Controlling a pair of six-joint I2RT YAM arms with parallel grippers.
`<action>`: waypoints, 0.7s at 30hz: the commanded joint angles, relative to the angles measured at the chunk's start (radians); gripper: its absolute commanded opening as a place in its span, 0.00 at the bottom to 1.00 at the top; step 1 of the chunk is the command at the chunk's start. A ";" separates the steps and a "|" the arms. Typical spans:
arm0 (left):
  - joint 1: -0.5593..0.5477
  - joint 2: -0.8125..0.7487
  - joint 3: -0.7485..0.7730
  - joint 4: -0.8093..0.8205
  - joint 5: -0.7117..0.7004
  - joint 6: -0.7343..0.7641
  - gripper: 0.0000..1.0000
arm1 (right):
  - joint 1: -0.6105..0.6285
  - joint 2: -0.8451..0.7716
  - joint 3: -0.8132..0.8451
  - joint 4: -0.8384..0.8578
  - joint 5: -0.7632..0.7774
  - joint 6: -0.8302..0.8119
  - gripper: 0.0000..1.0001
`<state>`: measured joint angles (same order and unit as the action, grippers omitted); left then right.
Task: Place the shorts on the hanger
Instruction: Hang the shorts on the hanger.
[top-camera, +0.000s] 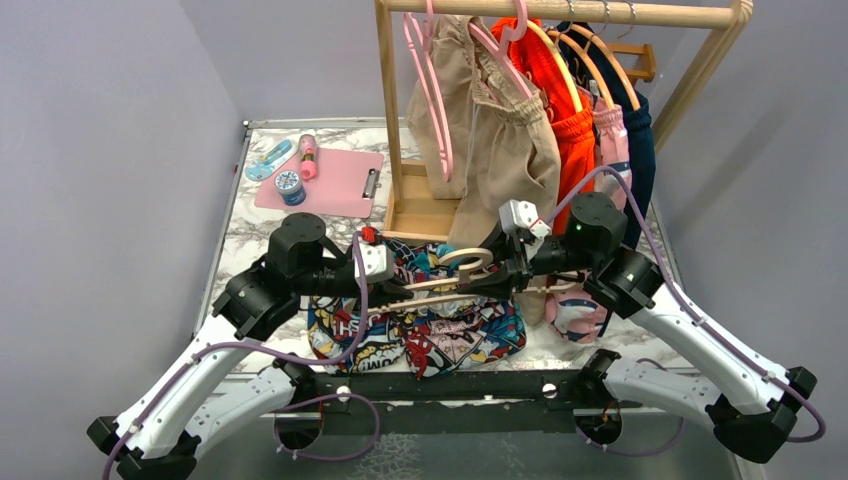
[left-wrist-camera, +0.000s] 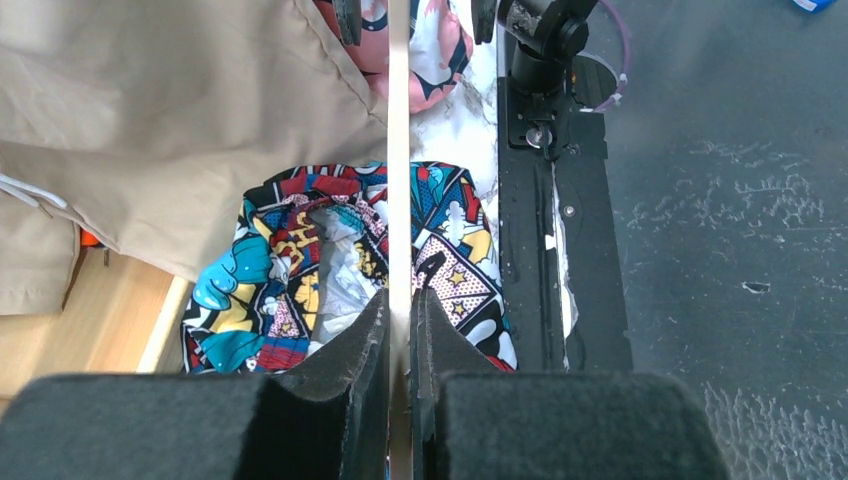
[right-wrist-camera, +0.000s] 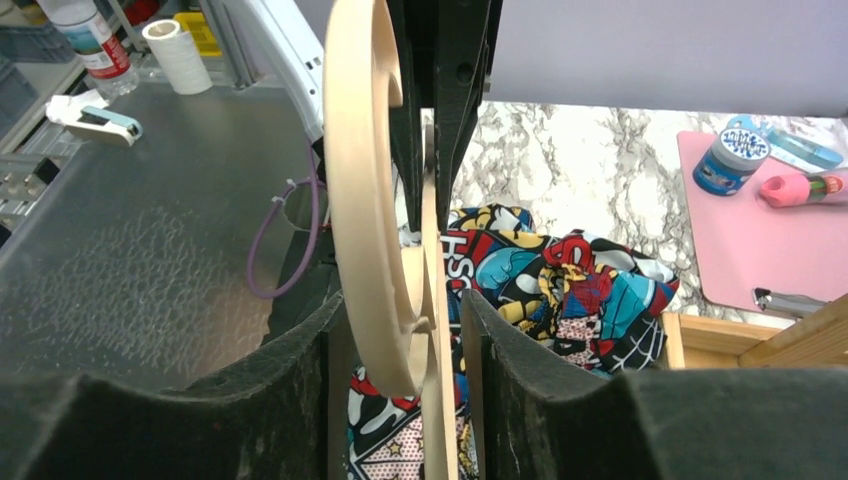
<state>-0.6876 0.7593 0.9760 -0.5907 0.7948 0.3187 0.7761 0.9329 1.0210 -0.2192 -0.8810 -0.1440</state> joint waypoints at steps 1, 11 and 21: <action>-0.003 -0.001 0.032 0.033 -0.006 0.016 0.00 | 0.007 0.007 -0.010 0.073 0.006 0.032 0.43; -0.003 0.001 0.039 0.033 -0.009 0.024 0.00 | 0.010 0.024 -0.010 0.054 0.011 0.038 0.32; -0.004 -0.002 0.035 0.033 -0.017 0.033 0.00 | 0.014 0.020 -0.019 0.033 0.030 0.017 0.14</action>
<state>-0.6876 0.7650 0.9764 -0.5911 0.7906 0.3340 0.7807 0.9577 1.0149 -0.1879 -0.8749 -0.1165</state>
